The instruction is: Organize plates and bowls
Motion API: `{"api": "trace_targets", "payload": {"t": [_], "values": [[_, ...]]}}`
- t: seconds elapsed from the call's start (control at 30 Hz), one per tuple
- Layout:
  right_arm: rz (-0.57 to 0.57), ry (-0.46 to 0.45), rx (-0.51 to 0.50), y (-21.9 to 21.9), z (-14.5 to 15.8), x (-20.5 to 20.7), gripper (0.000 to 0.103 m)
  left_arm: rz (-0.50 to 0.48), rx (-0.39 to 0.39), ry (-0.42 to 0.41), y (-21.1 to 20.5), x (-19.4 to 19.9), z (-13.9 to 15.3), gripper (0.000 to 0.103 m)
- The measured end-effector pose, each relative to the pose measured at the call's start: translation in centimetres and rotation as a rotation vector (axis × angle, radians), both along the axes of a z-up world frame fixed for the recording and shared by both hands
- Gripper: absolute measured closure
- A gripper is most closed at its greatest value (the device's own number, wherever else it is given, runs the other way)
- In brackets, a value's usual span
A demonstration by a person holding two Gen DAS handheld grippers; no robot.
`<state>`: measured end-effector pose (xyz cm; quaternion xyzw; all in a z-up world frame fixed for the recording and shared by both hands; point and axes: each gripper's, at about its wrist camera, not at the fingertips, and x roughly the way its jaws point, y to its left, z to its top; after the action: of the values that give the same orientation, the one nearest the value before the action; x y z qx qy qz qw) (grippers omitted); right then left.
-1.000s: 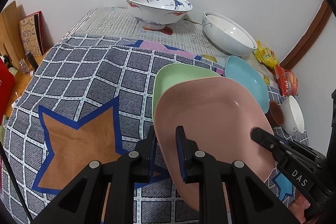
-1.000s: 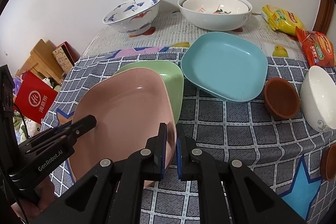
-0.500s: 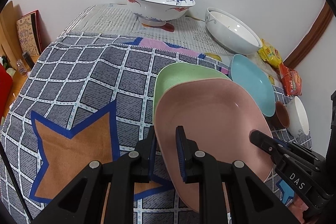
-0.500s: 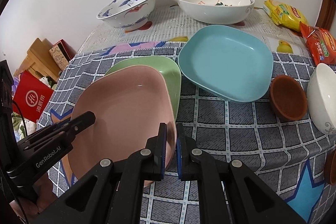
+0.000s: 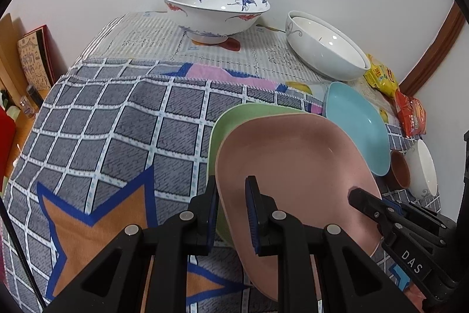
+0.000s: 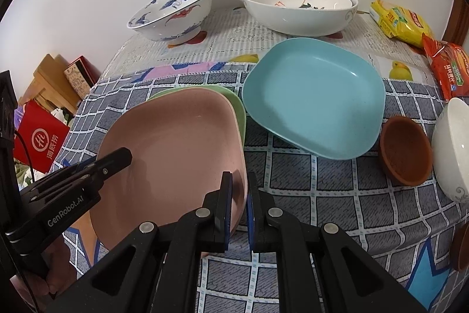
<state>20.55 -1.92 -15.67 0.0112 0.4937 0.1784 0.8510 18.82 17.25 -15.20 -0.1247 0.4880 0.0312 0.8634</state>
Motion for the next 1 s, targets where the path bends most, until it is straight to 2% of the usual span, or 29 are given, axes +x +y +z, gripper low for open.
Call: {"api": "trace_targets", "payload": {"t": [0.6, 0.63, 1.0], "values": [[0.016, -0.012, -0.033, 1.2, -0.3, 1.3, 0.091, -0.007, 0.053, -0.014, 0.0, 2.9, -0.2, 0.085], [0.02, -0.012, -0.036, 1.3, -0.4, 1.3, 0.09, -0.021, 0.053, -0.043, 0.0, 3.1, -0.2, 0.085], [0.059, -0.02, -0.068, 1.9, -0.9, 0.9, 0.087, -0.031, 0.048, -0.065, 0.3, 3.4, -0.4, 0.085]]}}
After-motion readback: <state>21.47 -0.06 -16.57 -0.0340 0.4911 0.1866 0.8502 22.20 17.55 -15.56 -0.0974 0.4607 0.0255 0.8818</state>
